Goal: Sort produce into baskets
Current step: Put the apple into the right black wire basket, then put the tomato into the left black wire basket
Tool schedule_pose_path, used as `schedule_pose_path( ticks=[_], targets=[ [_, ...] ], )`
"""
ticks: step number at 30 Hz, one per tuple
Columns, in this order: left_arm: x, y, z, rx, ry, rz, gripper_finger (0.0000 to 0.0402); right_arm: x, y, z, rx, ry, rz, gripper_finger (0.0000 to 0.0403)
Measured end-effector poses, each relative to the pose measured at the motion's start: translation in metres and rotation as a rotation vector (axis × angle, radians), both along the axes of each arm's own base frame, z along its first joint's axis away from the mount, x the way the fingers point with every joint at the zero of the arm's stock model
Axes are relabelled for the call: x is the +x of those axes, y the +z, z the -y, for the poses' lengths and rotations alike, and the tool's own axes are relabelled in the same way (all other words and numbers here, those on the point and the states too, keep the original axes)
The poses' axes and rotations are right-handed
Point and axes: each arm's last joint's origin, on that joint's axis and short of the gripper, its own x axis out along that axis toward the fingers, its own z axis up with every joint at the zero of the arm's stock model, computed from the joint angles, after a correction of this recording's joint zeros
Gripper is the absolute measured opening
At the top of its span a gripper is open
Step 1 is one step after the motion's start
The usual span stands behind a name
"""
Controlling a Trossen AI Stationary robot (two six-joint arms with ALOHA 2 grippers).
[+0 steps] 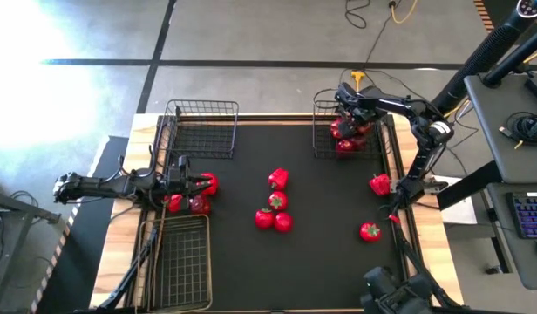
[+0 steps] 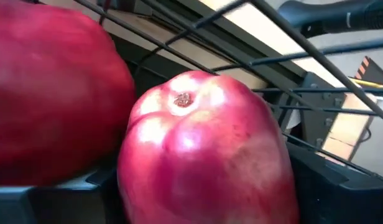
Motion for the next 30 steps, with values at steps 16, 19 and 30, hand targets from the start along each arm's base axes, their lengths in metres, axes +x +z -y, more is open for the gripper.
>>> schedule_pose_path(
  ticks=[16,19,30],
  targets=[
    [0.0,0.0,0.0,0.0,0.0,0.0,0.0077,-0.001,0.0,0.001,0.074,0.048,0.064,0.0349],
    [0.0,0.0,0.0,0.0,0.0,0.001,0.0077,-0.001,0.004,0.001,0.07,0.047,0.068,0.0357],
    [0.0,0.0,0.0,0.0,-0.001,0.0,0.0077,0.013,0.075,-0.026,0.003,0.074,0.116,0.0359]
  ],
)
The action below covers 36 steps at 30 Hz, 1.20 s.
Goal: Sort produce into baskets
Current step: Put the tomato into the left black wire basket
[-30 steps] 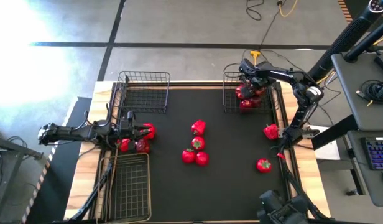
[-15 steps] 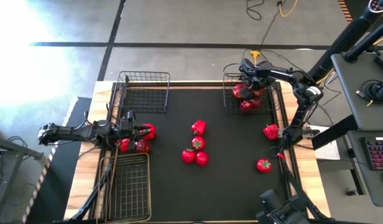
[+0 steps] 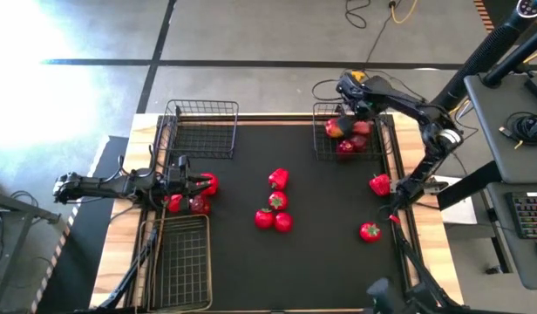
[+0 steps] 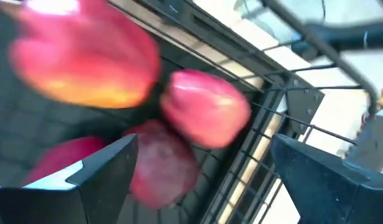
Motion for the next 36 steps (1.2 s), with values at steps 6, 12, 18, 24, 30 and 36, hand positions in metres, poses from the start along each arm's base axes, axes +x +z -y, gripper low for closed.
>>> schedule_pose_path(
  ticks=[6,12,18,24,30,36],
  targets=[
    [0.0,0.0,0.0,0.0,0.0,0.0,0.0077,0.026,0.038,-0.055,-0.105,0.145,0.12,0.0359],
    [0.0,0.0,0.0,0.0,0.0,0.0,0.0077,0.057,0.057,-0.125,-0.16,0.366,0.252,0.0359],
    [0.0,0.0,0.0,0.0,0.0,0.0,0.0077,0.084,0.063,-0.19,-0.167,0.564,0.374,0.0359],
    [0.0,0.0,0.0,0.0,0.0,0.0,0.0077,0.112,0.06,-0.246,-0.197,0.828,0.502,0.0359],
    [0.0,0.0,0.0,0.0,0.0,0.0,0.0077,0.144,0.045,-0.283,-0.249,0.938,0.64,0.0359],
    [0.0,0.0,0.0,0.0,0.0,0.0,0.0077,0.183,0.023,-0.302,-0.334,1.058,0.75,0.0359]
  ],
)
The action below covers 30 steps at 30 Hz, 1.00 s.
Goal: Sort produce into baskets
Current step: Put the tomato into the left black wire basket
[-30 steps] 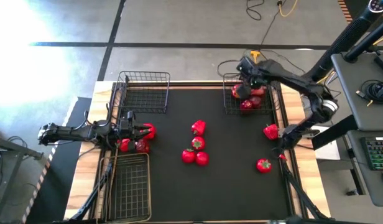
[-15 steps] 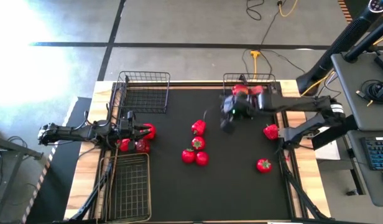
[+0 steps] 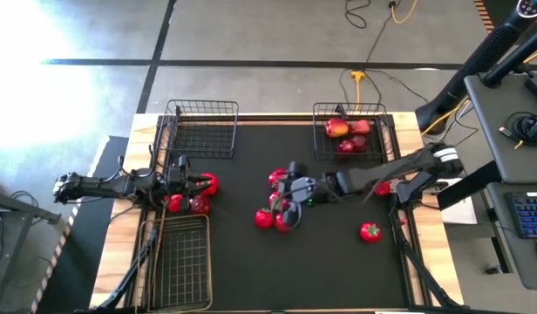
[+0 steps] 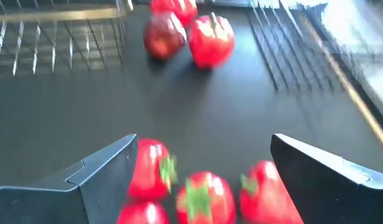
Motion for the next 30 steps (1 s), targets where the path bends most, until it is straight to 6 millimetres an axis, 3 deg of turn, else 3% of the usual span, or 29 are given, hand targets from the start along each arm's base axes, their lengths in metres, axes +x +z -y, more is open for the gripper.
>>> schedule_pose_path(
  ticks=[6,12,20,30],
  targets=[
    [0.0,0.0,0.0,0.0,0.0,0.0,0.0077,0.038,-0.027,-0.004,-0.075,0.052,0.103,0.0359],
    [0.0,0.0,0.0,0.0,0.0,-0.001,0.0077,0.061,-0.037,-0.008,-0.067,0.049,0.13,0.0359],
    [0.0,0.003,0.0,-0.013,0.0,0.03,0.0077,0.072,-0.055,-0.017,-0.005,0.023,0.116,0.0359],
    [-0.005,0.032,0.0,-0.038,-0.003,0.342,0.0077,0.08,-0.074,-0.045,-0.031,-0.004,0.193,0.0359]
  ],
)
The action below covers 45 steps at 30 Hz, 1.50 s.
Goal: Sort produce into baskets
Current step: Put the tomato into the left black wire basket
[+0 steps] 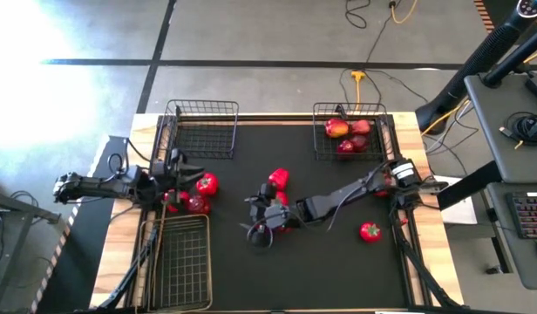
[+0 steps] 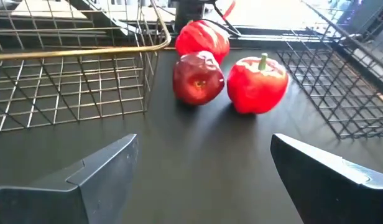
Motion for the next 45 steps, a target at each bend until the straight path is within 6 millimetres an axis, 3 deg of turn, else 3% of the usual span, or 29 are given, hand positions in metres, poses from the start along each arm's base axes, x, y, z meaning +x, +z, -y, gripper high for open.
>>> schedule_pose_path(
  ticks=[4,12,18,24,30,35,45],
  targets=[
    [-0.001,0.003,0.0,-0.002,0.001,0.03,0.0077,0.0,-0.009,0.001,-0.007,-0.014,-0.047,0.0359],
    [0.001,-0.003,0.0,-0.086,-0.028,-0.025,0.0077,-0.027,0.006,-0.01,0.038,-0.054,-0.199,0.0359],
    [0.002,-0.003,0.005,0.003,-0.181,-0.026,0.0077,-0.025,-0.002,-0.008,0.13,-0.029,-0.235,0.0359],
    [0.002,-0.003,0.007,-0.002,-0.258,-0.021,0.0077,-0.025,-0.005,-0.005,0.09,0.054,-0.28,0.0359],
    [0.005,-0.006,0.007,0.007,-0.255,-0.053,0.0077,-0.02,-0.028,0.004,0.013,0.091,-0.372,0.0359],
    [0.009,-0.011,0.008,-0.014,-0.26,-0.1,0.0077,-0.019,-0.033,0.012,-0.046,0.12,-0.407,0.0359],
    [0.013,-0.006,0.008,-0.034,-0.258,-0.046,0.0077,-0.012,-0.059,0.027,-0.002,0.17,-0.485,0.0357]
  ],
)
